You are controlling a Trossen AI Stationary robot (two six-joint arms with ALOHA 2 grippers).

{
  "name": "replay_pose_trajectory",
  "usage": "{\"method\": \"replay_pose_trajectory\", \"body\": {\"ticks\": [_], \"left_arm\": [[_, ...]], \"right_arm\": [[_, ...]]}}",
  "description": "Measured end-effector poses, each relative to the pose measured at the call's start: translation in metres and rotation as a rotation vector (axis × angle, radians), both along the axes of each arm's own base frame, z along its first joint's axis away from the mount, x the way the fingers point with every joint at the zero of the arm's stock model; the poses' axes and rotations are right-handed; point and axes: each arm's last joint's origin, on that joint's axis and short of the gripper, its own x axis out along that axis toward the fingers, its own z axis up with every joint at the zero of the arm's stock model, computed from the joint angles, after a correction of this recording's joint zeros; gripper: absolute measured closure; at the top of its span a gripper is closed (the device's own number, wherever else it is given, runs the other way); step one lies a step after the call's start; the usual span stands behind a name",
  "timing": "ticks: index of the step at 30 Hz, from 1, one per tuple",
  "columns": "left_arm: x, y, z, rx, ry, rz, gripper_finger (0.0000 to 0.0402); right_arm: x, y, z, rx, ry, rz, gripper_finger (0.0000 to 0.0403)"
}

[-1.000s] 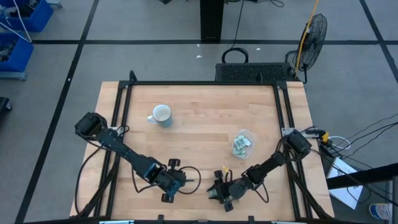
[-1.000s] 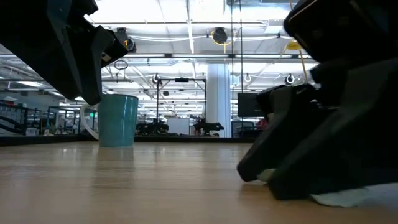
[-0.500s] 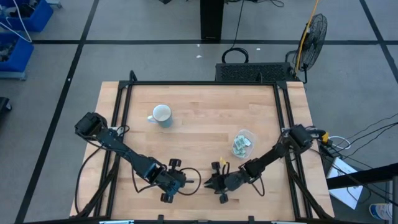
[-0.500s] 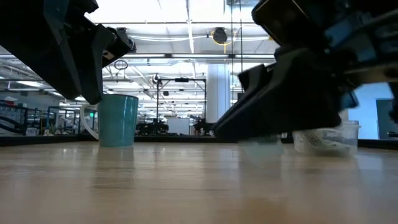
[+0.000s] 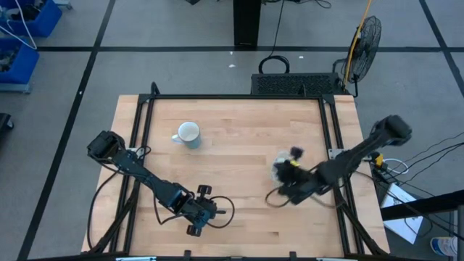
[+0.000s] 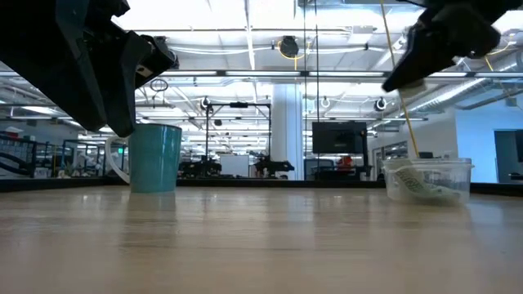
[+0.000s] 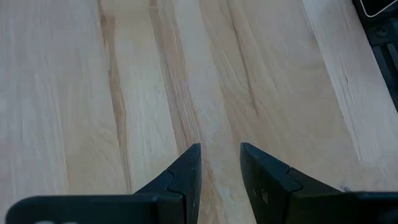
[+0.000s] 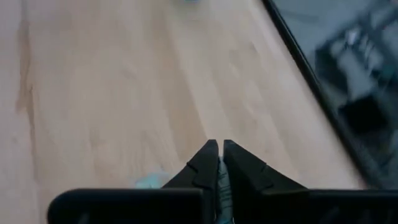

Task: Pick and place Stevia / Truvia into bins
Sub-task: Put the stevia packet into the container, then return to Home Position

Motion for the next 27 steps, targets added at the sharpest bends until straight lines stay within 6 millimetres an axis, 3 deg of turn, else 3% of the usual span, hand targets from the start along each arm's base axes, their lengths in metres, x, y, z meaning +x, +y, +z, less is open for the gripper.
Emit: {"method": "replay_pose_trajectory", "body": {"ticks": [3,6,11,15,20,27], "left_arm": [[0.000,0.000,0.000,0.000,0.000,0.000,0.0284],[0.000,0.000,0.000,0.015,-0.008,0.000,0.0284],[0.001,0.001,0.000,0.055,-0.027,-0.011,0.0284],[0.001,0.003,0.000,0.093,-0.045,-0.021,0.0284],[0.005,0.012,0.000,0.173,-0.042,-0.073,0.0284],[0.001,0.038,0.002,0.216,0.071,0.059,0.0284]], "right_arm": [[-0.023,-0.014,0.004,0.140,-0.106,-0.131,0.0373],[-0.039,-0.023,-0.009,0.255,-0.138,-0.182,0.0352],[-0.048,-0.028,-0.046,0.305,-0.189,-0.141,0.0311],[-0.047,-0.028,-0.057,0.246,-0.225,-0.017,0.0279],[-0.043,-0.027,-0.036,0.154,-0.332,0.047,0.0263],[-0.053,-0.030,0.008,0.059,-0.512,0.192,0.0262]]}}
